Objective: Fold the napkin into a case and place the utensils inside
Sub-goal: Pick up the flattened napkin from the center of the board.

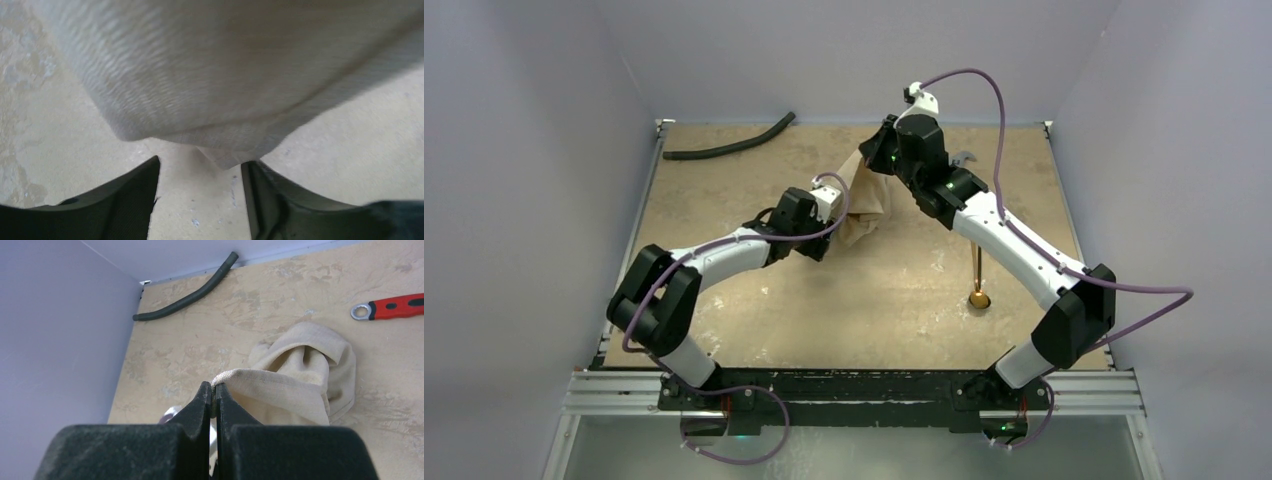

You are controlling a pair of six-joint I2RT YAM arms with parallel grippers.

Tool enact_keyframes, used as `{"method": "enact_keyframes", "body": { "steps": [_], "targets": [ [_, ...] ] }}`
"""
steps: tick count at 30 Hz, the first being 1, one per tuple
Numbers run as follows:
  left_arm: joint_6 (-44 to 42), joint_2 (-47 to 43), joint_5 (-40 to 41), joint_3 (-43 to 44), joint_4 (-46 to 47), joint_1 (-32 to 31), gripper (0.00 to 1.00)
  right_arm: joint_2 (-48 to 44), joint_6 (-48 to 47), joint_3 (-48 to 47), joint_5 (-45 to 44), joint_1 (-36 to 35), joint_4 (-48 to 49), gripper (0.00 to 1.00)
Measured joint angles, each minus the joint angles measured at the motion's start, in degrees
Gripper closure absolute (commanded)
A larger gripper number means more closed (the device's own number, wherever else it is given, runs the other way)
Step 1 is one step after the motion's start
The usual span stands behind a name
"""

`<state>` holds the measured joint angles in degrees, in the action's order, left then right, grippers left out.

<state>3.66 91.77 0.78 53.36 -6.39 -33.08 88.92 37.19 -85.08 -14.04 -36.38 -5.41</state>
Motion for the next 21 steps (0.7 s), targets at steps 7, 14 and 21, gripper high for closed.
{"method": "enact_keyframes", "body": {
  "steps": [7,14,21],
  "targets": [
    [-3.3,3.5,-0.5,1.4,-1.5,5.0,1.00,-0.1,-0.2,-0.2,-0.6,0.1,-0.7,1.00],
    [-11.1,1.0,0.4,5.4,-3.0,7.1,1.00,-0.8,-2.2,-1.5,-3.5,0.4,-2.4,1.00],
    [-21.4,-7.8,2.1,13.7,-4.5,9.3,1.00,-1.8,-7.2,-7.6,-7.8,1.2,-5.6,1.00]
  ]
}}
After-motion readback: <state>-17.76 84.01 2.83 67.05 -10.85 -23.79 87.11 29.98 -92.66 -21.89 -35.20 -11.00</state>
